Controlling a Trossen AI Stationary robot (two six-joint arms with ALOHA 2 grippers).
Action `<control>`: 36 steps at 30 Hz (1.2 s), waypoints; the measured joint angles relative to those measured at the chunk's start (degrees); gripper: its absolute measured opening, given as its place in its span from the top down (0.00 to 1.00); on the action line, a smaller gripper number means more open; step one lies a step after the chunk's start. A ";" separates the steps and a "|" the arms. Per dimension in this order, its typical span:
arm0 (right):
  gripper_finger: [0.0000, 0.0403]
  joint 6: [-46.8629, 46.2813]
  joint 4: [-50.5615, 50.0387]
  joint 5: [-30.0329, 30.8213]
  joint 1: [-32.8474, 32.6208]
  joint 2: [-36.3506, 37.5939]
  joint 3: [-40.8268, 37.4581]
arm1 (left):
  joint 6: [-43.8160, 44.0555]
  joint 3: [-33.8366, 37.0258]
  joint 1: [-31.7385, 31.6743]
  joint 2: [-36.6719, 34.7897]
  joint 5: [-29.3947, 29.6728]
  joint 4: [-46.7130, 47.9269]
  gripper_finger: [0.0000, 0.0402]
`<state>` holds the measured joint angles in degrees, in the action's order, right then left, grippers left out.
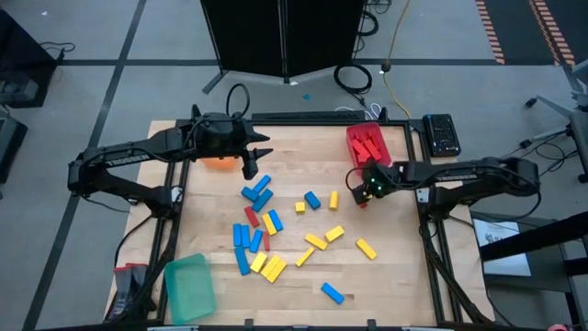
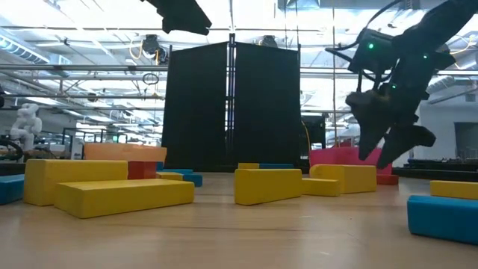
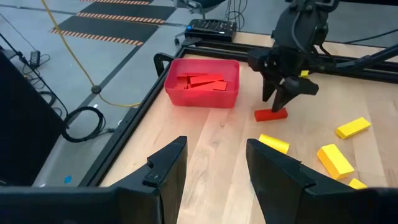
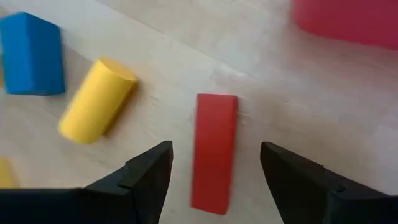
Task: Sort blocks
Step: Put the right red block into the red transparent bin
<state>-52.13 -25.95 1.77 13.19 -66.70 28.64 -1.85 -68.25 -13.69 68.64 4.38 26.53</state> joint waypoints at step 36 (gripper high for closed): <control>0.79 -1.69 -4.33 2.01 -7.00 -10.09 4.27 | 0.04 0.00 0.00 0.00 0.12 0.02 0.57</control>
<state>-53.83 -30.28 3.78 6.20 -76.79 32.91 -1.80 -68.25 -13.69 68.64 4.50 26.56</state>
